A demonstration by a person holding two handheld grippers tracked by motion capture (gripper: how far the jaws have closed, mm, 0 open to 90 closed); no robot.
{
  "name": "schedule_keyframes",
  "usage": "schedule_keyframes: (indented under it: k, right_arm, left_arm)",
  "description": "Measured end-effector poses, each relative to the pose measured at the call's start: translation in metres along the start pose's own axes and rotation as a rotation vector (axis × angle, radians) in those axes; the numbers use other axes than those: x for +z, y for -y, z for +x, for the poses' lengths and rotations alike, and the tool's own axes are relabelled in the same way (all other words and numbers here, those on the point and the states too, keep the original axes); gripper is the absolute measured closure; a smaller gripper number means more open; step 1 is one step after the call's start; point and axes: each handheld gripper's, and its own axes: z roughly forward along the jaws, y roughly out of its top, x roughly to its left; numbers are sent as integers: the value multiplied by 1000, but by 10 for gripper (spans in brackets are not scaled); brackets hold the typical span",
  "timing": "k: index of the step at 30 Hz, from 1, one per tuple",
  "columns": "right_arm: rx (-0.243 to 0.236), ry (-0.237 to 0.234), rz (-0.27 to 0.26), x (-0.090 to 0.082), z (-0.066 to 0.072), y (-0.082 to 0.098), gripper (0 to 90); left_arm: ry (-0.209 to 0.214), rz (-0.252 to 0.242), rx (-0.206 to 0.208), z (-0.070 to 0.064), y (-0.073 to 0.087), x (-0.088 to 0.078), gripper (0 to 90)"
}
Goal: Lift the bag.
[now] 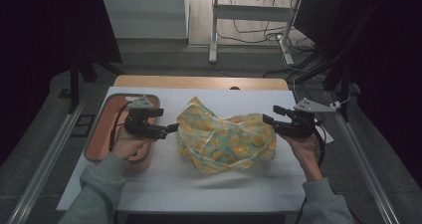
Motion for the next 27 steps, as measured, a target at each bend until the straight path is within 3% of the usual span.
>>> schedule_keyframes:
  k: [5, 10, 21, 27]
  right_arm:
    - [-35, -54, 27, -7, 14, 3, 370]
    - [-49, -75, 44, -13, 24, 15, 368]
    - [-63, -52, 47, -31, 32, 42, 375]
    - [-63, -40, 36, -46, 35, 58, 388]
  left_arm:
    - [-19, 54, 34, -10, 14, -10, 168]
    - [-31, 51, 35, -18, 29, -22, 196]
    - [-60, 83, 18, -19, 62, -33, 217]
    - [-66, 52, 15, -24, 78, -38, 226]
